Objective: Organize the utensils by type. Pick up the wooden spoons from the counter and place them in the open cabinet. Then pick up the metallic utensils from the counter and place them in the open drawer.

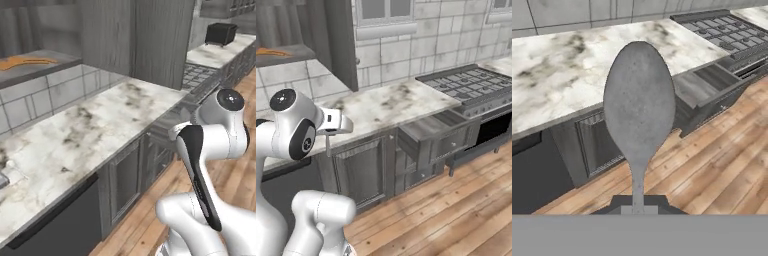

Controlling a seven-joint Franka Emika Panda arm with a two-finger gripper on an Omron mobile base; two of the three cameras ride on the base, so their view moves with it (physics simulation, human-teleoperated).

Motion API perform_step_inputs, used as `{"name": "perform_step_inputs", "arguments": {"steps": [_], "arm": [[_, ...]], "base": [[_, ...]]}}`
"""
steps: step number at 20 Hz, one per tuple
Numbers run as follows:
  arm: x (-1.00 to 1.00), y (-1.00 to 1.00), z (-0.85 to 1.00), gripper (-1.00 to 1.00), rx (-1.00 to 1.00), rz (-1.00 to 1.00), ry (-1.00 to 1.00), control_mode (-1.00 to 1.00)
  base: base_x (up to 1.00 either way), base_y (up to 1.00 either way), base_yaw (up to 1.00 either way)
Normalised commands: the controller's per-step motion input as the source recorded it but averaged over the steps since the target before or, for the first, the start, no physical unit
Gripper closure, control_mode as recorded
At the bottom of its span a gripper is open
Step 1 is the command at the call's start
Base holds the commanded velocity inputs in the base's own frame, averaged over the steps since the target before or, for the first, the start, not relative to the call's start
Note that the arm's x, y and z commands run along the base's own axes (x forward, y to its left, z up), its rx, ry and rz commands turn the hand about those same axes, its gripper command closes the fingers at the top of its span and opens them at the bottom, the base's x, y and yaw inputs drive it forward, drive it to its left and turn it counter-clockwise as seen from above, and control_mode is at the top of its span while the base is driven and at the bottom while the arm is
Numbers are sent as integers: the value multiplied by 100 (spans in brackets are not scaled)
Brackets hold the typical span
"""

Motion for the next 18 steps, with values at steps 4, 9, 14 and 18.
{"name": "perform_step_inputs", "arguments": {"steps": [4,9,14,18], "arm": [[0,0,0,100,0,0,0,100],[0,0,0,100,0,0,0,100],[0,0,0,100,0,0,0,100],[0,0,0,100,0,0,0,100]], "base": [[0,-1,-43],[8,-2,-36],[21,0,-33],[43,0,-32]]}}
